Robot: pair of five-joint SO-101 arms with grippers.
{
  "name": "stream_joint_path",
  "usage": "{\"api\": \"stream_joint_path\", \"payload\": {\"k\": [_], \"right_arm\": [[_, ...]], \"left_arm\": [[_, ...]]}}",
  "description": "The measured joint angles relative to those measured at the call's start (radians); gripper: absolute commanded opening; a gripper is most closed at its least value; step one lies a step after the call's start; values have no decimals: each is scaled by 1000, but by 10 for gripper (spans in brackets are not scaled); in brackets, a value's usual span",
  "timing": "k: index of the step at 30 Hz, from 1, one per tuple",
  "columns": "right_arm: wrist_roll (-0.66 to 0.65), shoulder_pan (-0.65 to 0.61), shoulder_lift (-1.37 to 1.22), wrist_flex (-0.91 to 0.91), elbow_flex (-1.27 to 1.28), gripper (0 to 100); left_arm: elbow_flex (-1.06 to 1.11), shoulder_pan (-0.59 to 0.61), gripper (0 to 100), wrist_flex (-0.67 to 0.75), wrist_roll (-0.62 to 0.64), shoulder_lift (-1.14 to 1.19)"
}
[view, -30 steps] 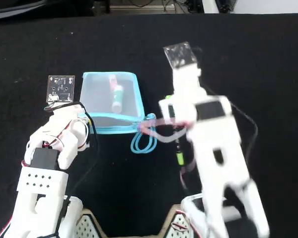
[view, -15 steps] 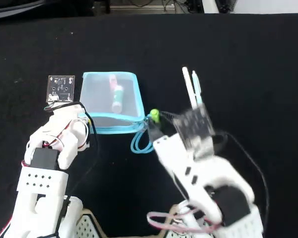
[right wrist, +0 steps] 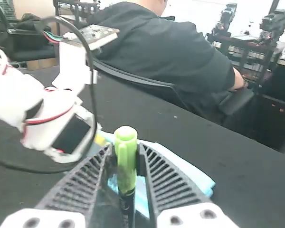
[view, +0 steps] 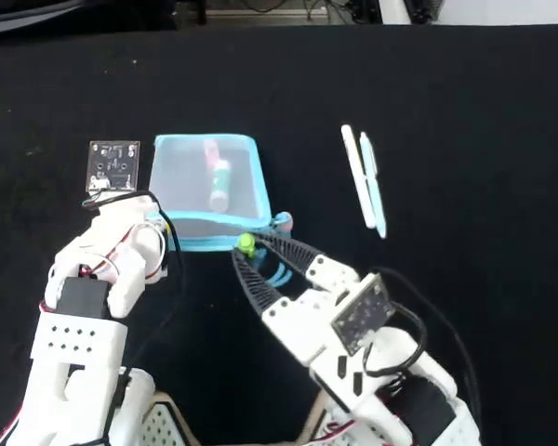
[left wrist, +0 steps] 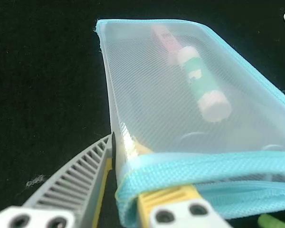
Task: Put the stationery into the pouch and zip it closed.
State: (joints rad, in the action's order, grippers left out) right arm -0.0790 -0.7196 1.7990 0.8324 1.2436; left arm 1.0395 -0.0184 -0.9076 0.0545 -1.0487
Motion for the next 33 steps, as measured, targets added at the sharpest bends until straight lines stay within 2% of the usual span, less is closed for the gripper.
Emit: {"api": "stream_joint_path", "payload": {"k": [4,11,22,33], "right_arm": [[0,-49,0,-2,-3,15],[0,-54,0,-20,-5,15],[0,-58,0,-456,0,12],[0,-61,0,-503,172,12]], "left_arm": [[0,0,30,0,0,0],[0,0,30,0,0,0],[0,0,30,0,0,0],[0,0,30,0,0,0]]}}
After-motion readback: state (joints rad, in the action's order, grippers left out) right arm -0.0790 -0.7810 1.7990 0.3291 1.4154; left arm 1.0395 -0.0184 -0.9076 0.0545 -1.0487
